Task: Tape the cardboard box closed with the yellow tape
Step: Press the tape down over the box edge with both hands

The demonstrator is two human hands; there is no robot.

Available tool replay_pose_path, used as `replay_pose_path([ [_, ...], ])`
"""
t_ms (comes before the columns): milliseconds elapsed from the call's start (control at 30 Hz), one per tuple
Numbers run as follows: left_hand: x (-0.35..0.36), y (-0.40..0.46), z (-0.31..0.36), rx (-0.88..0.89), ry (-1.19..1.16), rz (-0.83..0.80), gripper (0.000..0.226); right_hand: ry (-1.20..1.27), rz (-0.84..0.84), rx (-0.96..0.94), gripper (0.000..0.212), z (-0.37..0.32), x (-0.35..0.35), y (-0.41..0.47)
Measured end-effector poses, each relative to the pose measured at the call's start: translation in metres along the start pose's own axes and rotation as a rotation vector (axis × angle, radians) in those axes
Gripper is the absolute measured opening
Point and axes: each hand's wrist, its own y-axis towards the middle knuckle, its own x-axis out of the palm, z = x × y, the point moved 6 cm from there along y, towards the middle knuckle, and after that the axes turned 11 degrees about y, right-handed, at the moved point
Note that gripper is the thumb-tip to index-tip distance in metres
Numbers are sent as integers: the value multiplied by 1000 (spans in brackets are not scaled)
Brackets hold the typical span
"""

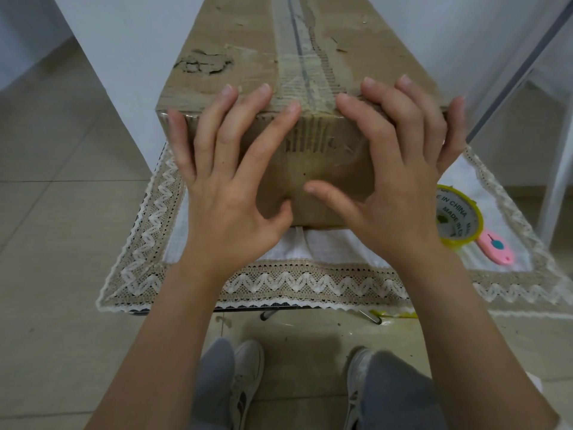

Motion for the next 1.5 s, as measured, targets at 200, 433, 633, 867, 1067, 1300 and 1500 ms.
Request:
replay_pose_path([
  [200,-1,-1,0,2,-39,5,66,35,68,33,68,0,2,-1],
  [433,3,-3,-2,-4,-9,36,62,-8,24,52,83,1,3,0],
  [633,4,-3,-2,-25,-1,57,64,-11,13,40,85,-1,2,0],
  [867,4,-1,-4,-32,-36,57,62,-16,-46,58,89,1,1,1],
  [1067,3,0,-8,2,-34,-20,69,-34,-171,69,96,2,-1,3],
  [1300,-4,3,-6,-98,-114,59,45,80,-23,65,61,-1,-3,3],
  [1500,-4,4,-5,-180,-145,165,29,113,113,96,39,0,-2,4],
])
